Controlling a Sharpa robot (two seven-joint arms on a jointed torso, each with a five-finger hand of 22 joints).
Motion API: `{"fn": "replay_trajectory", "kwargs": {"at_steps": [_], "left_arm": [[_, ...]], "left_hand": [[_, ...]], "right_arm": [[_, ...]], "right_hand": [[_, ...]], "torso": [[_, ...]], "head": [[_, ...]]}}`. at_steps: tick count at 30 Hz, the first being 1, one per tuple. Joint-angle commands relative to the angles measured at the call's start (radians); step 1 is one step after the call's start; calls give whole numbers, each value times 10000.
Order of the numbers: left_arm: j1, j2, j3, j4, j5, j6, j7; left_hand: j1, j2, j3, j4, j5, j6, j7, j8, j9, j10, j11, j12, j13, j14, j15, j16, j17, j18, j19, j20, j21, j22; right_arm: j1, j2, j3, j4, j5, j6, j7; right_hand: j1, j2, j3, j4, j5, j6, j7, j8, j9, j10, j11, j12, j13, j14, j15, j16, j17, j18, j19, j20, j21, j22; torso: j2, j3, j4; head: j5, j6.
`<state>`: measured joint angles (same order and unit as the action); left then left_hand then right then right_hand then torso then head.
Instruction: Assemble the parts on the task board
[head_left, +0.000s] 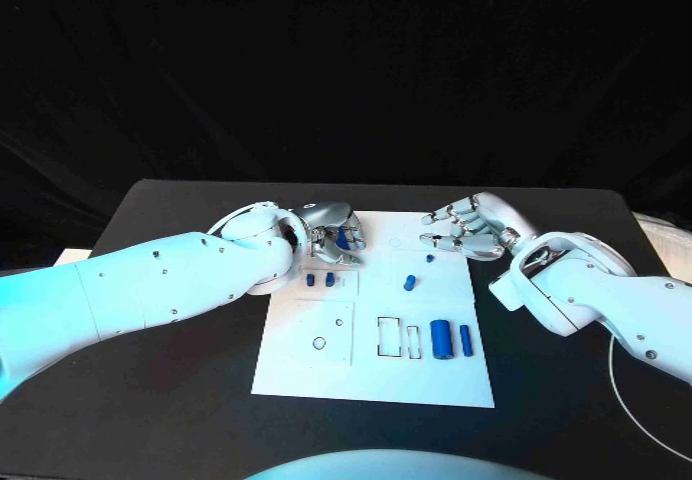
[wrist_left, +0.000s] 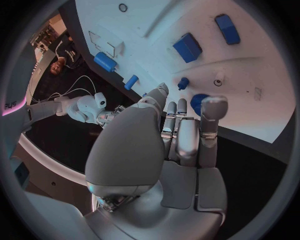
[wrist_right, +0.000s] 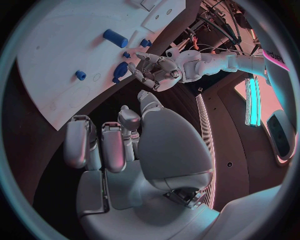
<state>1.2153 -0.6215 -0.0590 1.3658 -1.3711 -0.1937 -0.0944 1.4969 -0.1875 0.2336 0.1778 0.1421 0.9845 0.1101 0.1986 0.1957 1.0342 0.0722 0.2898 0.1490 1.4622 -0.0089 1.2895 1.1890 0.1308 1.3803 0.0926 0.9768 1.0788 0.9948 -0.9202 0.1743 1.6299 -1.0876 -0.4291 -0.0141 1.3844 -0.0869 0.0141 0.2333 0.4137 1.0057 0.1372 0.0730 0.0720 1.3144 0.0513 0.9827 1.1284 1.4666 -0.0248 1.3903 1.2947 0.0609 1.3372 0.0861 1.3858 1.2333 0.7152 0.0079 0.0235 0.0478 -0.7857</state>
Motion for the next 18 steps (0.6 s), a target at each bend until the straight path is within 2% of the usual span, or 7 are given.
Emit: {"fn": "replay_trajectory", "kwargs": {"at_steps": [1, 5, 9, 14, 18], "left_arm": [[-33, 122, 6, -119, -1006, 472, -511], [-76, 241, 7, -228, -1142, 582, -712], [-111, 344, 10, -311, -1182, 553, -695], [-140, 428, 14, -407, -1204, 606, -727], [-147, 467, 15, -448, -1210, 661, -743]], "left_hand": [[-116, -40, 62, 2, -37, 136, -12, -89, -66, 181, -34, -30, -80, 323, -56, 311, 289, -222, 299, -43, 765, 642], [-134, 0, 132, 3, -33, 349, -23, -139, -115, 404, -105, -25, -147, 410, -120, 484, 399, -349, 560, -107, 1477, 1240], [-88, 49, 228, -17, -24, 458, -26, -157, -134, 515, -123, -41, -186, 432, -138, 494, 362, -401, 655, -123, 1750, 1472], [23, 105, 439, -80, -15, 601, -29, -204, -168, 694, -155, -109, -261, 417, -167, 391, 144, -462, 768, -152, 2084, 1758], [92, 147, 650, -129, -12, 715, -14, -244, -194, 846, -171, -182, -323, 416, -179, 360, 42, -499, 826, -169, 2285, 1936]], "right_arm": [[-9, 17, -1, 19, -31, 104, 60], [-9, 12, -1, 22, -31, 107, 61], [-9, 8, -1, 29, -31, 113, 62], [-9, 6, -1, 34, -31, 124, 63], [-9, -3, -1, 38, -31, 130, 59]], "right_hand": [[-43, 18, 12, 24, 1, 65, -1, -13, -1, -61, -29, 24, 4, 466, 15, -50, 8, 181, -61, 22, -33, -4], [-41, 19, 13, 24, 2, 65, -1, -13, -1, -61, -29, 25, 5, 466, 15, -50, 8, 181, -60, 22, -33, -4], [-41, 19, 13, 24, 2, 65, -1, -13, -1, -61, -29, 25, 5, 466, 15, -50, 8, 181, -60, 22, -33, -4], [-38, 21, 15, 23, 8, 65, -2, -13, -1, -59, -29, 31, 9, 467, 14, -48, 12, 181, -59, 21, -33, -3], [-29, 25, 21, 21, 23, 66, -2, -12, -1, -53, -29, 47, 19, 469, 14, -43, 21, 180, -57, 21, -32, 0]], "torso": [[-1, 5, -19], [0, 7, -7], [-8, 6, 10], [3, 3, -16], [-5, 13, 10]], "head": [[24, -4], [-4, -17], [-5, -24], [-10, -42], [-37, -59]]}}
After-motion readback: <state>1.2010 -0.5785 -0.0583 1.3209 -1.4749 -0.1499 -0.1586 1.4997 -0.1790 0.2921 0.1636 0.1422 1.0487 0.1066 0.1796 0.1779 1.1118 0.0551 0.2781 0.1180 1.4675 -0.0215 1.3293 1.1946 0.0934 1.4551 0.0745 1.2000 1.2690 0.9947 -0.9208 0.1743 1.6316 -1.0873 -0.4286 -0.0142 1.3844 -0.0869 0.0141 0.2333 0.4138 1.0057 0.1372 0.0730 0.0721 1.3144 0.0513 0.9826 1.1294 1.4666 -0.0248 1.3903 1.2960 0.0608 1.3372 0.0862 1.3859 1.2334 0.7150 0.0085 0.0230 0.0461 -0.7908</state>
